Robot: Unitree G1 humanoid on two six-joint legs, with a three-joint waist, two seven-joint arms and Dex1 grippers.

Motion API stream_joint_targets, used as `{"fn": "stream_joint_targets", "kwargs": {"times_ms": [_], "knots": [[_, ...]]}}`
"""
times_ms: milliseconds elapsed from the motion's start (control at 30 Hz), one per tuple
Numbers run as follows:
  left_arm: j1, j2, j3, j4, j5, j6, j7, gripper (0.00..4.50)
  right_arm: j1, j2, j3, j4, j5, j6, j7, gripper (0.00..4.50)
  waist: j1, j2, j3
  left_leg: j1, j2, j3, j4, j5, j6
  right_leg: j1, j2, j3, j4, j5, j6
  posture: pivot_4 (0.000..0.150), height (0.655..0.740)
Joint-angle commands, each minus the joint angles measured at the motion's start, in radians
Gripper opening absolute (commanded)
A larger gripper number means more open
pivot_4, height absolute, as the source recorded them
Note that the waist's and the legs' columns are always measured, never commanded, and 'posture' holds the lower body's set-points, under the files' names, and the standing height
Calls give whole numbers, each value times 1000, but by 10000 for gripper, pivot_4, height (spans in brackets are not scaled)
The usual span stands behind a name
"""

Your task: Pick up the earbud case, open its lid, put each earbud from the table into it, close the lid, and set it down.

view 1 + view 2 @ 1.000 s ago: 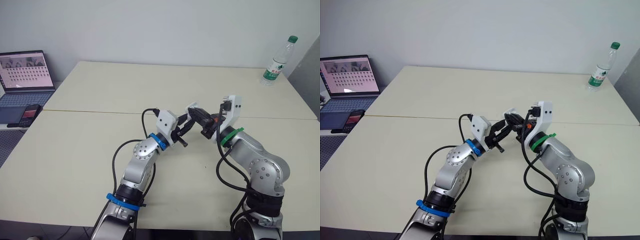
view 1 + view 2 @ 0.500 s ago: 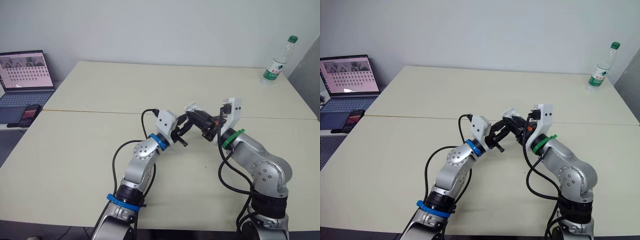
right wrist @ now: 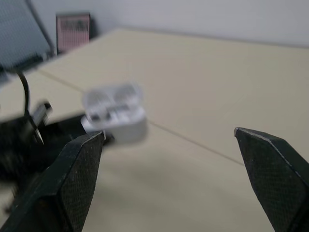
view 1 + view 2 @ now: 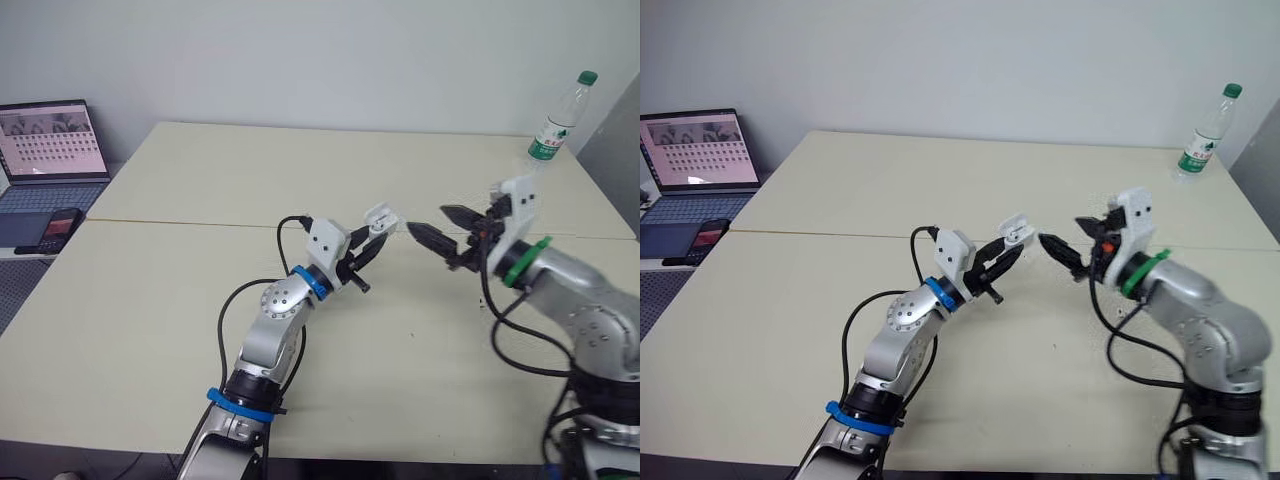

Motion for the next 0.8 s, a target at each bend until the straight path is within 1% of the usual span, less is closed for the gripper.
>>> {"fn": "stream_joint_targets", "kwargs": {"times_ms": [33, 133, 200, 267, 333, 433, 567, 700, 800], "knots": [[0, 31, 24, -63, -19, 6, -17, 7595, 37, -165, 21, 56, -49, -24, 156, 44786, 0, 0, 0, 0, 0, 0, -1, 0, 0, 0, 0, 0, 0, 0, 0, 1500, 7362], [11, 86, 37, -81, -32, 26, -57, 7595, 110, -361, 126, 96, -139, -95, 330, 44786, -2, 0, 0, 1, 0, 1, -2, 0, 0, 0, 0, 1, -2, 0, 0, 1500, 7362], [11, 121, 51, -82, -40, 36, -82, 7595, 121, -463, 214, 139, -225, -170, 424, 44786, -4, 0, 1, 1, 0, 2, -4, 0, 0, 0, 0, 1, -2, 0, 0, 1500, 7362], [4, 156, 65, -74, -49, 40, -107, 7595, 86, -525, 305, 200, -318, -249, 503, 44786, -6, 0, 1, 2, 1, 3, -4, 0, 0, 0, 0, 2, -2, 0, 0, 1500, 7362], [-6, 190, 81, -57, -55, 39, -131, 7595, 12, -549, 404, 295, -423, -333, 584, 44786, -7, 1, 1, 3, 1, 4, -4, 0, 0, -1, 0, 2, -2, -3, 4, 1500, 7362], [-4, 237, 89, -57, -80, 56, -188, 7595, -118, -532, 530, 429, -570, -439, 689, 44786, -6, 2, 2, 3, 1, 7, -3, 0, 0, -2, 0, 2, -1, -2, 4, 1500, 7362], [21, 295, 99, -112, -154, 134, -276, 7595, -293, -444, 649, 592, -698, -504, 808, 44786, -6, 2, 3, 3, 2, 9, -3, 0, 0, -3, 0, 2, -1, 0, 0, 1500, 7362], [52, 344, 89, -174, -179, 185, -332, 7595, -400, -365, 726, 707, -809, -555, 884, 44786, -4, 2, 4, 2, 2, 8, -4, 0, 0, -5, 0, 2, 0, 0, 0, 1500, 7362], [66, 355, 88, -212, -195, 214, -342, 7595, -452, -311, 757, 753, -864, -562, 919, 44786, -2, 2, 5, 1, 1, 8, -4, 0, 0, -5, -2, 2, 0, 0, -1, 1500, 7362]]}}
